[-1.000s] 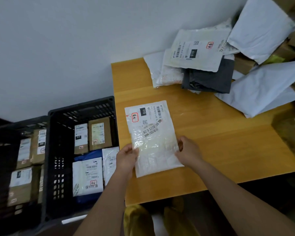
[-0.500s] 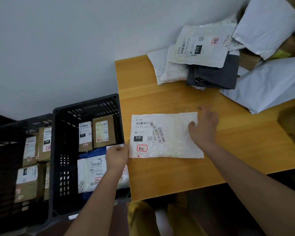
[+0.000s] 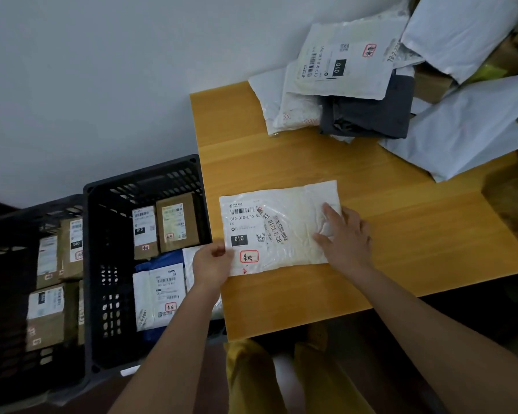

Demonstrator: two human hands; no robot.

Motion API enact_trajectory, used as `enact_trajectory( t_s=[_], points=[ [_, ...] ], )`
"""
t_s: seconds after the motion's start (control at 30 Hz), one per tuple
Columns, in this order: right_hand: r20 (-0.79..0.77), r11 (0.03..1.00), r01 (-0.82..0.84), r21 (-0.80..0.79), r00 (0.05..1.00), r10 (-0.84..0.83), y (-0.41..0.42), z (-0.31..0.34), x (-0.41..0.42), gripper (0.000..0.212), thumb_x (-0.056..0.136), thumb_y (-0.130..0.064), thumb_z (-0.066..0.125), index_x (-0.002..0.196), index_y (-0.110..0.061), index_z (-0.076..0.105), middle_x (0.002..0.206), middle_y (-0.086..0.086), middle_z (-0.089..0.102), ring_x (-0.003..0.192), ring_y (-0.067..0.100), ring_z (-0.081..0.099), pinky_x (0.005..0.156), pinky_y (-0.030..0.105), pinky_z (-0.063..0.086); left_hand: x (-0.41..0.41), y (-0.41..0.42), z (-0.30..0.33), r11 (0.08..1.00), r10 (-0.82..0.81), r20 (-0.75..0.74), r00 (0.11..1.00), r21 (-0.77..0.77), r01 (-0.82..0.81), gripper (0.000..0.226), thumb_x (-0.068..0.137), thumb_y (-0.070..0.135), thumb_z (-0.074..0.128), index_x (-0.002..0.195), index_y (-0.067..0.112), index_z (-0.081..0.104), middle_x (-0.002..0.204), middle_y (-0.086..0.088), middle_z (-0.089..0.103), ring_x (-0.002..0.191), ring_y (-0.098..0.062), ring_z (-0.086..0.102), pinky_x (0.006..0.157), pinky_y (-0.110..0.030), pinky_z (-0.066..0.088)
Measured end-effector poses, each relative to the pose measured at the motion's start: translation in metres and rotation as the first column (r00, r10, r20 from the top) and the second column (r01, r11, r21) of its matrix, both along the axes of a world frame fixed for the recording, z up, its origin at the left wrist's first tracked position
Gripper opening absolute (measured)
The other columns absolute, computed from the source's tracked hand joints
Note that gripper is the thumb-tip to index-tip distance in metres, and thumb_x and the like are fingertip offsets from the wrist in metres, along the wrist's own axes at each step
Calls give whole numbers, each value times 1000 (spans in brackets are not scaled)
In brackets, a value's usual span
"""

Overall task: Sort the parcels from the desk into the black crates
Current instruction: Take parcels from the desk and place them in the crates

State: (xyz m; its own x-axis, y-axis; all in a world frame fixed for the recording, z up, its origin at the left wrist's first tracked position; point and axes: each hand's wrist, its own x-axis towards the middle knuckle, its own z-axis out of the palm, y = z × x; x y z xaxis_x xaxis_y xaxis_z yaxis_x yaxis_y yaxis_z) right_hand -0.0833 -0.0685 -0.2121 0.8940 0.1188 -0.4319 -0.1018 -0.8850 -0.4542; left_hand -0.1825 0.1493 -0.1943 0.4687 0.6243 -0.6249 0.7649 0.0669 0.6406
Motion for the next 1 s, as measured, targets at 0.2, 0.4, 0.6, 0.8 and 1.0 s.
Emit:
enact_trajectory(
  t_s=[0.2,0.4,0.6,0.8,1.0],
  points=[
    [-52,862,300,408,951,-306,10,8,6,41,97,-8,54,136,-21,57,143,3,47,126,20,49,97,22,40,-2,15,15,895,349,144,926,-345,-284,19,97,-1,54,101,13,66,97,-2,70,87,-18,67,70,-29,54],
    [-133,737,398,546,910,-392,54,34,8,36,98,-7,54,129,-23,63,129,-5,59,107,12,59,89,31,55,-27,62,29,866,388,277,879,-435,-246,22,97,0,53,110,8,68,92,-1,73,66,-7,65,61,-21,53],
    [-120,741,305,599,948,-293,114,40,-6,35,98,-5,53,125,-24,65,125,-6,59,95,6,61,71,22,57,-66,112,29,876,422,268,866,-369,-312,23,96,-2,54,108,9,70,100,-4,72,71,-9,65,67,-24,52],
    [-48,805,12,594,999,20,185,42,-32,36,97,1,50,121,-20,65,126,-3,58,99,6,59,72,11,51,-109,166,14,908,417,64,907,20,-419,12,88,-1,67,96,7,69,99,-12,70,83,-25,66,78,-34,54],
    [-126,866,-318,385,912,391,249,24,-71,43,101,-10,45,143,-15,48,136,2,42,92,8,50,72,12,39,-147,211,-18,961,267,-142,953,115,-252,25,90,-4,53,110,4,66,104,-16,70,80,-25,65,61,-32,54]
  ],
)
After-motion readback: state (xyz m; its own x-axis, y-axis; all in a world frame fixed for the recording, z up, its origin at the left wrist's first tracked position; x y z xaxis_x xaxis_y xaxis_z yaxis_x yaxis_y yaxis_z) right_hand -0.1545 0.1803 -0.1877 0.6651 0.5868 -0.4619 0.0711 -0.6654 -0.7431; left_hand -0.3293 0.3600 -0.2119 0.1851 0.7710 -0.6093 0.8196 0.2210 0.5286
